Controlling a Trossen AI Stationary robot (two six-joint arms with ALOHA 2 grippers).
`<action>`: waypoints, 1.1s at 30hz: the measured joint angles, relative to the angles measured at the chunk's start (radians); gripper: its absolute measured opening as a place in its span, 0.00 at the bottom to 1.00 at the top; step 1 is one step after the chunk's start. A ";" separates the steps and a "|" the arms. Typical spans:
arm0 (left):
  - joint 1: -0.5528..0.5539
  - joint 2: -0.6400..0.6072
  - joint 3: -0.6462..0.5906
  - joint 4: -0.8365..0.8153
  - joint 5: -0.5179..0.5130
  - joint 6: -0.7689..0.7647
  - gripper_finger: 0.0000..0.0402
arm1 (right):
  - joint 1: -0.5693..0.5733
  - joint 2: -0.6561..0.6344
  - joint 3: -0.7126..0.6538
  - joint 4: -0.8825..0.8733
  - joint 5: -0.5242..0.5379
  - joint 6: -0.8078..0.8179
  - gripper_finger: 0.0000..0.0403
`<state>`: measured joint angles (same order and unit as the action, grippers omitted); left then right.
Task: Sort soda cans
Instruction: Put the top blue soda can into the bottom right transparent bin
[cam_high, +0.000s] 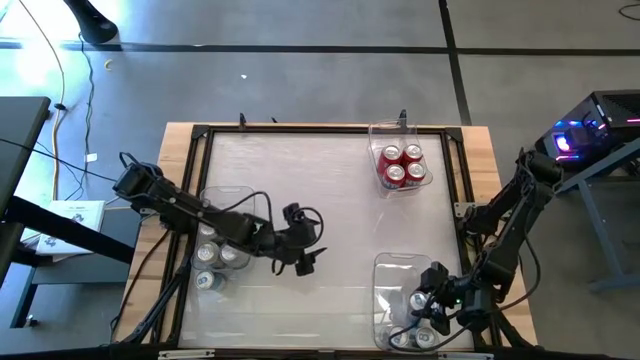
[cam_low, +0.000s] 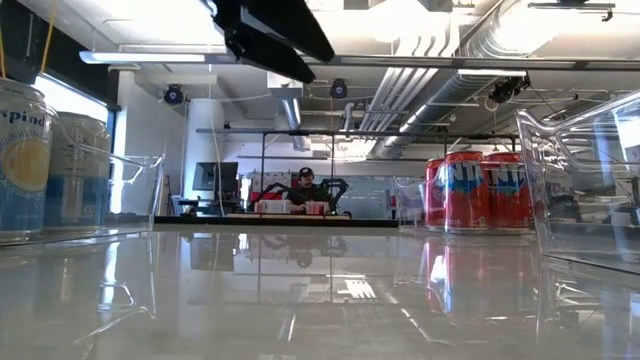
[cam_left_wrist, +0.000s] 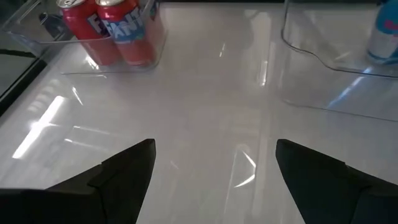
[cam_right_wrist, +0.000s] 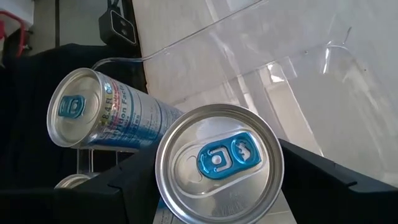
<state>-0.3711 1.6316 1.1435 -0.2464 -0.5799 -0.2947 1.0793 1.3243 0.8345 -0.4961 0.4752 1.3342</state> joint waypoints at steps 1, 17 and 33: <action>0.002 0.000 0.000 0.001 0.000 0.001 0.82 | -0.002 0.000 0.000 0.000 0.001 0.000 0.68; 0.012 0.000 -0.001 -0.042 0.000 -0.027 0.82 | -0.014 -0.001 0.000 -0.008 0.073 -0.015 0.68; 0.012 0.000 -0.001 -0.056 -0.006 -0.043 0.82 | -0.026 0.049 0.001 0.006 0.028 -0.175 0.62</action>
<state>-0.3592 1.6321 1.1423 -0.3027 -0.5856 -0.3382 1.0534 1.3737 0.8356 -0.4900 0.5030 1.1587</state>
